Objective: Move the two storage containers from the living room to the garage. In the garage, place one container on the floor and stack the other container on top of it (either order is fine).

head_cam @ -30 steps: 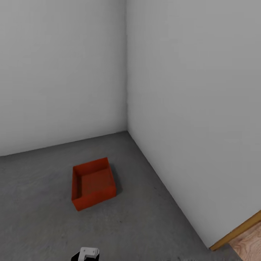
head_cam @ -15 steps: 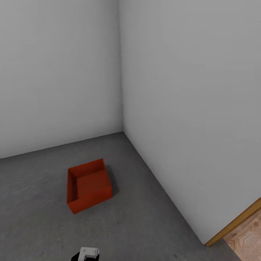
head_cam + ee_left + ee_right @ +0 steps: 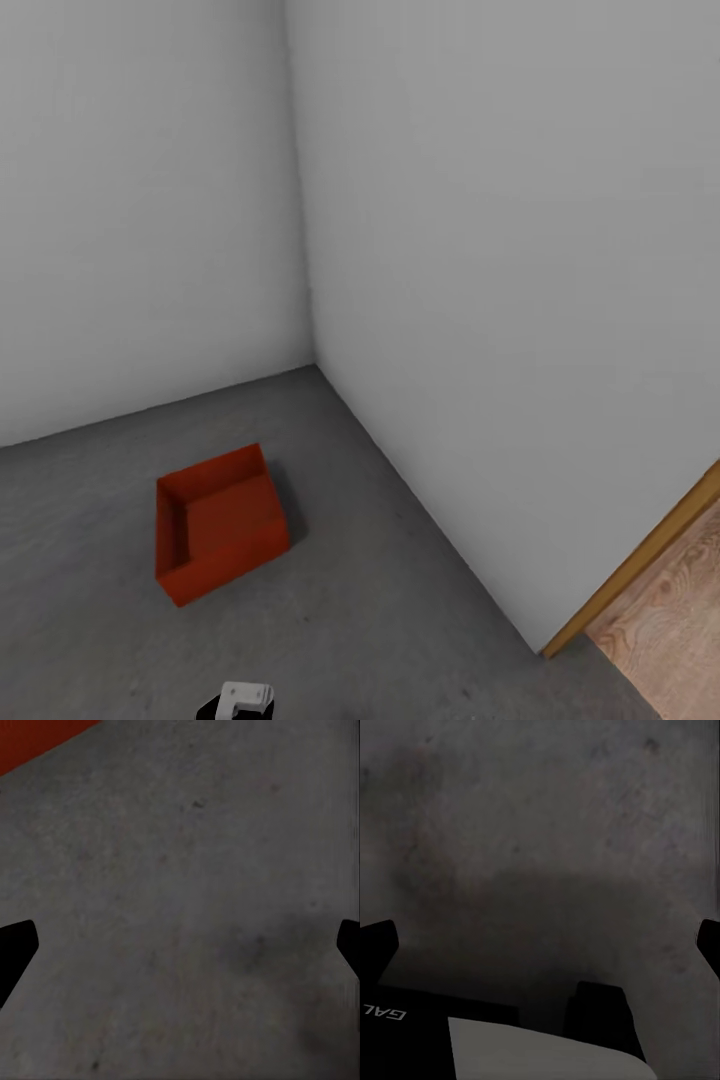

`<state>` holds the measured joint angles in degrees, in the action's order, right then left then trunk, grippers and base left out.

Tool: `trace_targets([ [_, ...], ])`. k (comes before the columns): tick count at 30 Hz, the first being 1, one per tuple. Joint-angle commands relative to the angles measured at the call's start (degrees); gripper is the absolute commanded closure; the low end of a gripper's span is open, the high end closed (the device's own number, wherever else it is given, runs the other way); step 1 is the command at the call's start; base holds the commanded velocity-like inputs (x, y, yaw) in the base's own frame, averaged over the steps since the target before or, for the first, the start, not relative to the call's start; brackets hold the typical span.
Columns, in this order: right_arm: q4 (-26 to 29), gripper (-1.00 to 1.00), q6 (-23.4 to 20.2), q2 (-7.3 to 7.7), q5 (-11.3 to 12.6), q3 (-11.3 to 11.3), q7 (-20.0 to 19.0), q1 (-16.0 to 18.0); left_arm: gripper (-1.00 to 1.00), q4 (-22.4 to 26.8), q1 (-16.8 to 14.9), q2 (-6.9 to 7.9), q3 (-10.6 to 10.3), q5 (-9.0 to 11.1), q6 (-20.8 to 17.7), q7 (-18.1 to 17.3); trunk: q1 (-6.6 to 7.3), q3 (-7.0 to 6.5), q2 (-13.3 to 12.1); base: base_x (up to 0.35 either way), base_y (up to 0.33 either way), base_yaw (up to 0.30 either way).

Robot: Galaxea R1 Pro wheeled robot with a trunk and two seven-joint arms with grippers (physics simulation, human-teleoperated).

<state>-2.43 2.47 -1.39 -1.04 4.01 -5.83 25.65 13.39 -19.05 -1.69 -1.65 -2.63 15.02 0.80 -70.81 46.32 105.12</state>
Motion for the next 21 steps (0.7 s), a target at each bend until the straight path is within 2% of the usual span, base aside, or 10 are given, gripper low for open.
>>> trace_targets([
  [1,-0.21,-1.00,0.26,-0.01,-0.10,0.38,-0.06,0.10,-1.00,-0.03,-0.02,0.02,-0.11,-0.27,0.19,0.08,0.01,0.03,0.02,0.000,0.000,-0.253],
  [21,-0.21,-1.00,0.26,-0.01,-0.10,0.38,-0.06,0.10,-1.00,-0.03,-0.02,0.02,-0.11,-0.27,0.19,0.08,0.01,-0.47,0.02,0.000,0.000,-0.259],
])
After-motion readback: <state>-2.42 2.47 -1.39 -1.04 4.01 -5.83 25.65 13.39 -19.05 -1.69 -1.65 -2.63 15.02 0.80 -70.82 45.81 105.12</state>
